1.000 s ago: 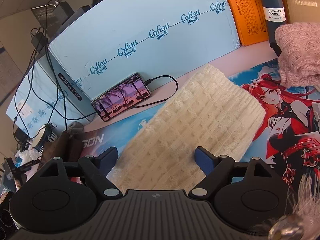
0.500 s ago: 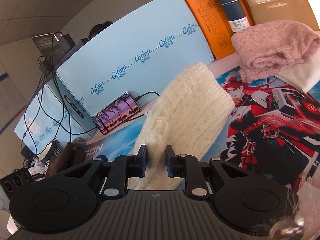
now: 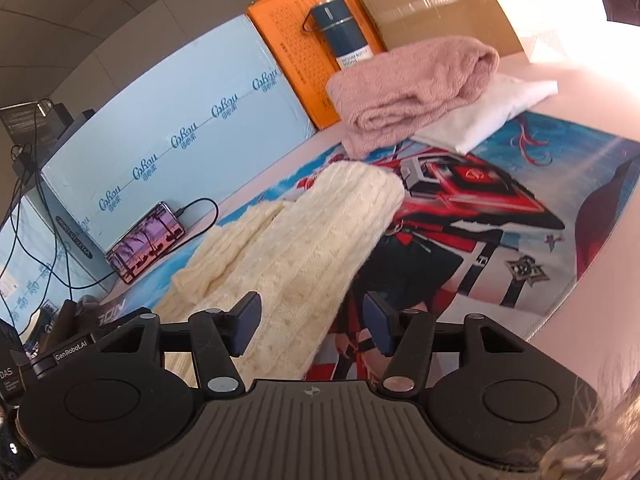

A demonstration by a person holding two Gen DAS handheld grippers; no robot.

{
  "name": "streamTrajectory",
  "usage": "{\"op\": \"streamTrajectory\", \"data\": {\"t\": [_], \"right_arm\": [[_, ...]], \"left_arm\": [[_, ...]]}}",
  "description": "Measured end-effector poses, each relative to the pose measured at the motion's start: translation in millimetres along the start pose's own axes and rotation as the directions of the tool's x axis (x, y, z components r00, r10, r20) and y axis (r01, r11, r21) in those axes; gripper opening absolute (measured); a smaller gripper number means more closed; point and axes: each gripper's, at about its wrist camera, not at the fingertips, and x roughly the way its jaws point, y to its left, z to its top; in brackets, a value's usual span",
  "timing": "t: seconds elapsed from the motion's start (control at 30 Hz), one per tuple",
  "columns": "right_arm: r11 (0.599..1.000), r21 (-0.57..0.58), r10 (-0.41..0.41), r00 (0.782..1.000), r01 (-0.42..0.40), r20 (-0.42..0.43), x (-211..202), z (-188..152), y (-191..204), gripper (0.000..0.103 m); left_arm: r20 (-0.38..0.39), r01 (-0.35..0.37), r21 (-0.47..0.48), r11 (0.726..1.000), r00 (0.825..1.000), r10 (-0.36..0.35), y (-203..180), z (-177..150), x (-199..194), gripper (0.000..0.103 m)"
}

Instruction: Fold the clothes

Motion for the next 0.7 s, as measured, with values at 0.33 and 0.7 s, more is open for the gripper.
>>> {"op": "streamTrajectory", "data": {"t": [0.33,0.7], "right_arm": [[0.896,-0.389,0.201,0.977,-0.215,-0.076,15.9,-16.9,86.4,0.079],[0.864,-0.493,0.039,0.991,-0.099,-0.131,50.9,-31.4,84.8,0.040]], "left_arm": [[-0.020,0.063,-0.056,0.996,0.998,-0.064,4.6,-2.3,4.8,0.076],[-0.033,0.128,-0.079,0.989,0.991,-0.130,4.2,-1.2,11.2,0.074]]}}
